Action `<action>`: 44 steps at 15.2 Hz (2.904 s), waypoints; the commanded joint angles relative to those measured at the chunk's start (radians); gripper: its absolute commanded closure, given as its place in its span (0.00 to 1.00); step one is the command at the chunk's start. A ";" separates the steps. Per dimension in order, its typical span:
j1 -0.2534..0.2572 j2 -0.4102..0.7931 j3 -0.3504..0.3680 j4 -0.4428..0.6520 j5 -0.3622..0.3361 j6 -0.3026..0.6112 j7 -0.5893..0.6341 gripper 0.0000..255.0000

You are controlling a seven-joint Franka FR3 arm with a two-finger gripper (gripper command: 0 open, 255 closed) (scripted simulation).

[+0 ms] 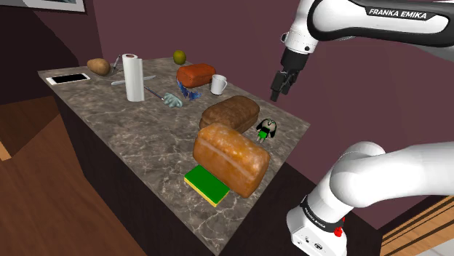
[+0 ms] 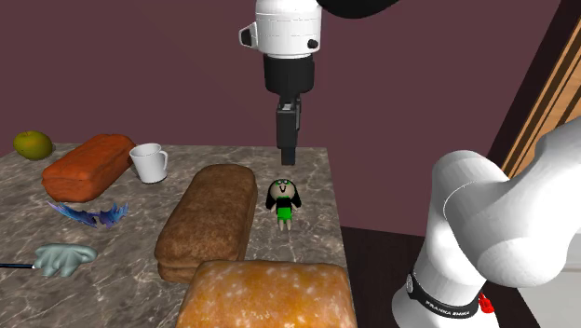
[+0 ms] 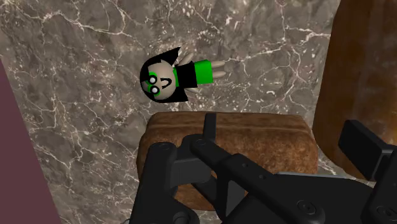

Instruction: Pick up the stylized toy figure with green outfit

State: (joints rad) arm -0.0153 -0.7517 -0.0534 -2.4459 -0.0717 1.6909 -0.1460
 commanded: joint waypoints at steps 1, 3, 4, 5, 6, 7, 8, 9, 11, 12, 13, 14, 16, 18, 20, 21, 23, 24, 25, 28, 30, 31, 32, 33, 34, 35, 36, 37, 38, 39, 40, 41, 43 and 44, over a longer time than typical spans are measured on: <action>0.000 0.000 0.000 0.000 0.000 0.000 0.000 0.00; -0.042 -0.008 0.025 -0.076 -0.002 0.091 0.115 0.00; -0.063 -0.010 0.037 -0.112 -0.004 0.136 0.174 0.00; -0.085 -0.009 0.051 -0.147 -0.006 0.182 0.232 0.00; -0.108 -0.006 0.065 -0.180 -0.007 0.228 0.291 0.00; -0.130 -0.002 0.080 -0.211 -0.010 0.274 0.351 0.00; -0.153 0.005 0.095 -0.242 -0.013 0.321 0.411 0.00; -0.176 0.015 0.111 -0.270 -0.016 0.367 0.472 0.00; -0.226 0.041 0.146 -0.322 -0.024 0.462 0.597 0.00; -0.252 0.057 0.166 -0.346 -0.029 0.510 0.660 0.00; -0.279 0.077 0.186 -0.368 -0.035 0.558 0.726 0.00; -0.309 0.098 0.207 -0.388 -0.042 0.606 0.793 0.00; -0.372 0.149 0.254 -0.423 -0.063 0.702 0.933 0.00; -0.415 0.184 0.287 -0.440 -0.080 0.759 1.021 0.00; -0.424 0.211 0.295 -0.452 -0.089 0.797 1.033 0.00; -0.429 0.224 0.300 -0.457 -0.094 0.817 1.040 0.00; -0.441 0.253 0.310 -0.468 -0.107 0.855 1.054 0.00; -0.447 0.268 0.315 -0.472 -0.114 0.875 1.062 0.00; -0.459 0.293 0.324 -0.479 -0.127 0.906 1.076 0.00; -0.461 0.295 0.324 -0.480 -0.129 0.909 1.076 1.00; -0.461 0.294 0.323 -0.480 -0.128 0.909 1.074 1.00; -0.461 0.294 0.323 -0.480 -0.128 0.908 1.074 1.00; -0.461 0.294 0.323 -0.480 -0.128 0.908 1.074 1.00; -0.461 0.294 0.323 -0.480 -0.128 0.908 1.074 1.00; -0.461 0.294 0.323 -0.480 -0.128 0.909 1.074 1.00; -0.461 0.294 0.323 -0.480 -0.129 0.908 1.074 1.00; -0.461 0.294 0.323 -0.480 -0.128 0.908 1.074 1.00; -0.459 0.293 0.324 -0.479 -0.127 0.906 1.076 1.00; -0.451 0.277 0.318 -0.475 -0.119 0.887 1.067 1.00; -0.444 0.262 0.313 -0.470 -0.111 0.867 1.059 1.00; -0.438 0.247 0.307 -0.466 -0.104 0.847 1.051 1.00; -0.432 0.232 0.302 -0.461 -0.098 0.828 1.044 1.00; -0.422 0.205 0.294 -0.449 -0.087 0.789 1.030 1.00; -0.418 0.192 0.289 -0.443 -0.082 0.770 1.024 1.00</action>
State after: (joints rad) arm -0.4398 -0.5421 0.2412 -2.8947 -0.1605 2.4849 0.8856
